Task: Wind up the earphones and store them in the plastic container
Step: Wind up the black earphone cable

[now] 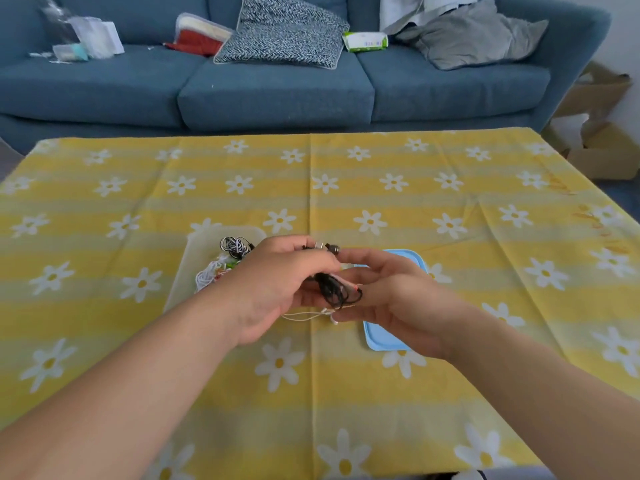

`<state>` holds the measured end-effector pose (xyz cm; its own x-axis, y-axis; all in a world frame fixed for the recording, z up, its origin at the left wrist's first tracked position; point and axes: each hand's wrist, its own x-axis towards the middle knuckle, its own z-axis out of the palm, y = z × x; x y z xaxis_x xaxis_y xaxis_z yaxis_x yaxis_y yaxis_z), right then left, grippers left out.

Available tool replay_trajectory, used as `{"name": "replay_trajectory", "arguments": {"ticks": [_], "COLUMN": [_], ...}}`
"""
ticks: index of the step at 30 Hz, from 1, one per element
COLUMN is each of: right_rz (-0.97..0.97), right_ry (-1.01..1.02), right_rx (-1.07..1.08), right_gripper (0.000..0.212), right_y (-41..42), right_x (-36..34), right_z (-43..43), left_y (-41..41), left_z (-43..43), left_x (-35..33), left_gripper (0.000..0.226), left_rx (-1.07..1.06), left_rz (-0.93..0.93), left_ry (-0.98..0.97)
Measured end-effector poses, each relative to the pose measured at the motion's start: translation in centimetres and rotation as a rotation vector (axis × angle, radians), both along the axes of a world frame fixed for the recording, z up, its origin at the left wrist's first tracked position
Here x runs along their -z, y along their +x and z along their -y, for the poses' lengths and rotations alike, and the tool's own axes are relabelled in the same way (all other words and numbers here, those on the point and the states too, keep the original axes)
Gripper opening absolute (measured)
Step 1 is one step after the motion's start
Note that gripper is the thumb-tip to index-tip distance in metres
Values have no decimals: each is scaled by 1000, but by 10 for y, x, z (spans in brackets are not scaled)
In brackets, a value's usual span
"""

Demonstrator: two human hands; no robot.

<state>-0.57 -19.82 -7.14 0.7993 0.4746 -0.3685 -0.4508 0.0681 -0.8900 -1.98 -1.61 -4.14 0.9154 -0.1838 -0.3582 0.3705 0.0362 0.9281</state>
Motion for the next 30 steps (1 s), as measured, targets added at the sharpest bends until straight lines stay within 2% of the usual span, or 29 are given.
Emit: {"name": "replay_trajectory", "arguments": {"ticks": [7, 9, 13, 17, 19, 23, 30], "right_rz": [36, 33, 34, -41, -57, -95, -148], "right_ry": [21, 34, 42, 64, 62, 35, 53], "right_rx": [16, 62, 63, 94, 92, 40, -85], "right_gripper": [31, 34, 31, 41, 37, 33, 51], "right_y": [0, 2, 4, 8, 8, 7, 0], "right_x": [-3, -2, 1, 4, 4, 5, 4], "right_z": [-10, -13, -20, -20, -20, -19, -20], "left_y": [-3, -5, -7, -2, -1, 0, 3], "left_z": [-21, -25, -28, -30, -30, -31, -22], "left_x": [7, 7, 5, 6, 7, 13, 18], "left_gripper": [18, 19, 16, 39, 35, 15, 23], "left_rx": [40, 72, 75, -9, -28, -83, -239], "left_rz": [-5, -10, -35, -179, -203, -127, -140], "left_ry": [96, 90, -10, -176, -217, -166, -224]}}
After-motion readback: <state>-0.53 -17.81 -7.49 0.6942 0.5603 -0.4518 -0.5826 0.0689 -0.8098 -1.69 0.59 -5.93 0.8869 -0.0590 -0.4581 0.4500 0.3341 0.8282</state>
